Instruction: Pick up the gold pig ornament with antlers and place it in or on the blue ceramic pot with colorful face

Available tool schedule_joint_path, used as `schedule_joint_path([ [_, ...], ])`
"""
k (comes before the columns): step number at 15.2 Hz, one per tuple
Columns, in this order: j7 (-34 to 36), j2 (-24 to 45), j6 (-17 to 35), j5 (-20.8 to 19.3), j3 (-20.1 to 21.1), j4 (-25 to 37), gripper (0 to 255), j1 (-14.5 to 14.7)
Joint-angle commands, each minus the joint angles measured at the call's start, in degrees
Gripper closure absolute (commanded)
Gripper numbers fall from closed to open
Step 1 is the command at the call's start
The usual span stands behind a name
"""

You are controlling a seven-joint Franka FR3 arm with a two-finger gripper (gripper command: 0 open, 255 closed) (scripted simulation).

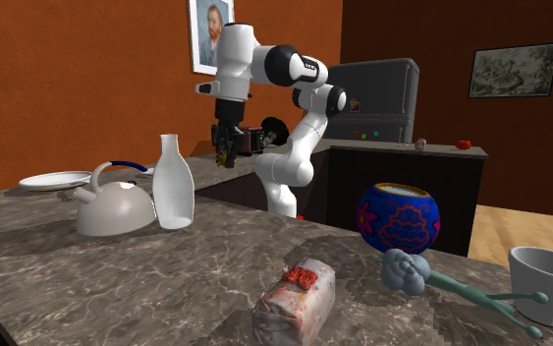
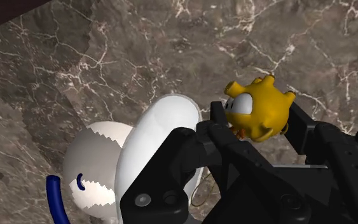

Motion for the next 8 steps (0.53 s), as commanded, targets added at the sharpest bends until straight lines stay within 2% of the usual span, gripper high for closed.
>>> schedule_joint_path([
  [1, -0.14, 0.32, -1.28, -0.17, -0.18, 1.59, 255, -0.13],
  [8, -0.47, 1.96, -6.0, -0.68, -0.61, 7.96, 255, -0.56],
])
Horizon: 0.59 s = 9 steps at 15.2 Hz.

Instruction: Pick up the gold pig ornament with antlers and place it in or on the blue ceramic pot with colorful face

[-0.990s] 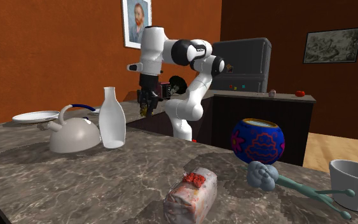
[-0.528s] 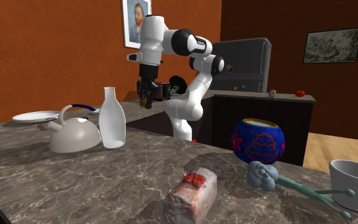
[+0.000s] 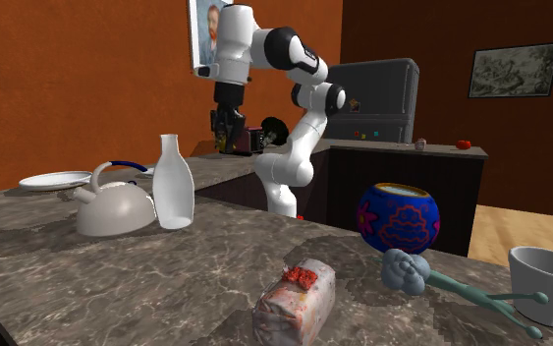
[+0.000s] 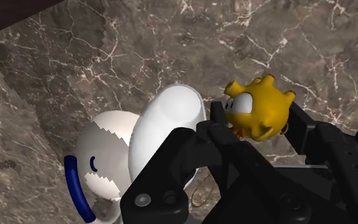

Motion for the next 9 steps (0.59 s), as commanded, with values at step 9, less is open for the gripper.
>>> schedule_joint_path([
  [9, 8.97, -1.84, -5.1, 6.1, 8.37, 3.47, 255, 2.77],
])
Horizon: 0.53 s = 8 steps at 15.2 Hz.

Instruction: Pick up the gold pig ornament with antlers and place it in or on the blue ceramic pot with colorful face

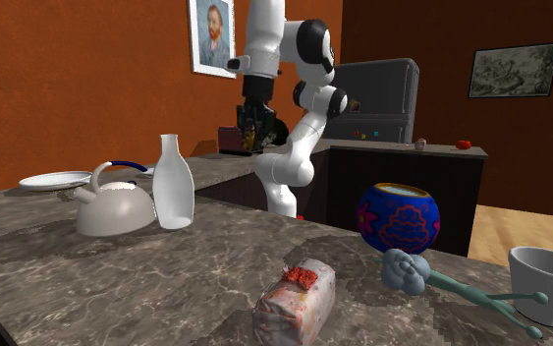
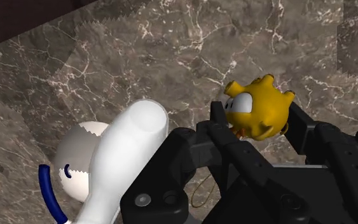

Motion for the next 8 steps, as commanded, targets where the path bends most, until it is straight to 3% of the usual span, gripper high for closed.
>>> schedule_joint_path([
  [1, 2.41, -0.5, -1.09, 1.64, 2.14, 0.72, 255, 0.71],
  [8, 11.89, 0.33, -3.12, 7.84, 11.28, 4.88, 255, 2.26],
])
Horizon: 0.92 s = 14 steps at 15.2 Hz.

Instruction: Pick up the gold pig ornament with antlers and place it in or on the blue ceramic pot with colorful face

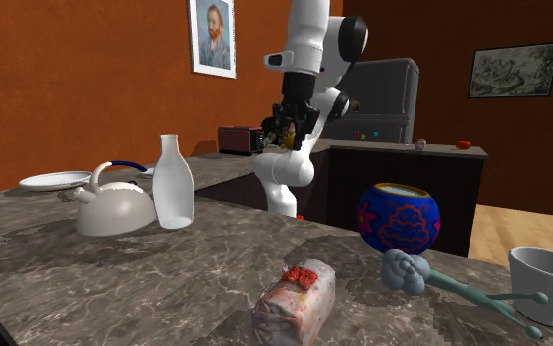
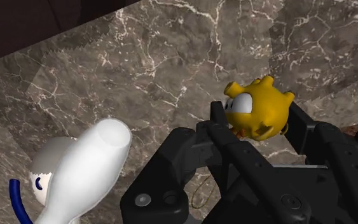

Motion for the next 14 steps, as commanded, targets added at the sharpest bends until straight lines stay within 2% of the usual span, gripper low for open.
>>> schedule_joint_path([
  [1, 2.88, 0.14, -0.27, 1.86, 2.74, 0.89, 255, 0.43],
  [8, 12.74, 4.01, -1.19, 6.72, 12.86, 8.33, 255, -0.46],
  [14, 21.52, 9.01, -1.52, 9.3, 23.2, 17.05, 255, -3.95],
])
